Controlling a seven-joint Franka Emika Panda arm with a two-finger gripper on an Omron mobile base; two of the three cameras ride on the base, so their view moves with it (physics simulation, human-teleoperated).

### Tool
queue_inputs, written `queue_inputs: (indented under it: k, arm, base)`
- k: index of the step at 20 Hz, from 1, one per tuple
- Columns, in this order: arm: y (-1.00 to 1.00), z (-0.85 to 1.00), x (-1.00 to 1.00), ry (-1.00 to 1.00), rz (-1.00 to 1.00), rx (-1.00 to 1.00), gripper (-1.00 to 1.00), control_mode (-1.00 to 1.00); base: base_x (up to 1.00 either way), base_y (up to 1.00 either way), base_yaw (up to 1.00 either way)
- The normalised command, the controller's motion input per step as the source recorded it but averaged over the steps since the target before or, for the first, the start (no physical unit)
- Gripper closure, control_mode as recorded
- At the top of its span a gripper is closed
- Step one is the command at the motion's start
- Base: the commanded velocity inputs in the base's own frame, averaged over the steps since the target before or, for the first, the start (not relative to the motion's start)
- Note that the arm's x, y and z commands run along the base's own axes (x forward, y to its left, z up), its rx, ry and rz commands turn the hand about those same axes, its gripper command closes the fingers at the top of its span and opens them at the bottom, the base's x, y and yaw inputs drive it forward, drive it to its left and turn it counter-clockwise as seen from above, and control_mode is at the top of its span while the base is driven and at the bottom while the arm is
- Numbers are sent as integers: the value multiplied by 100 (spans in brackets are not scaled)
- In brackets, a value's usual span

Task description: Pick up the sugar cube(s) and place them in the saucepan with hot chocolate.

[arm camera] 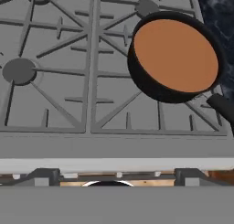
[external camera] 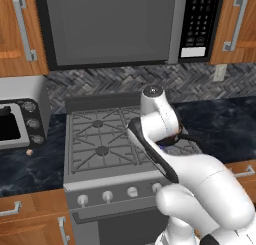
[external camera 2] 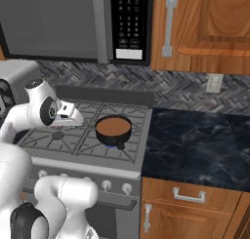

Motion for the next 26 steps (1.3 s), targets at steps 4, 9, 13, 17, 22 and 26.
queue_inputs:
  k: [4, 9, 13, 17, 22, 26]
  arm:
    - [92, 23, -30, 4, 0, -8, -100, -100]
    - [90, 2, -1, 1, -10, -1, -100, -100]
    - [79, 0, 0, -6, -19, 3, -100, -100]
    - [39, 0, 2, -14, -16, 17, -100, -100]
    - [38, -3, 22, 0, 1, 24, -100, -100]
    - [11, -1, 12, 2, 20, 22, -100, -100]
  base:
    - [0, 0, 0]
    - [0, 0, 0]
    - [0, 0, 0]
    - [0, 0, 0]
    - [0, 0, 0]
    - [0, 0, 0]
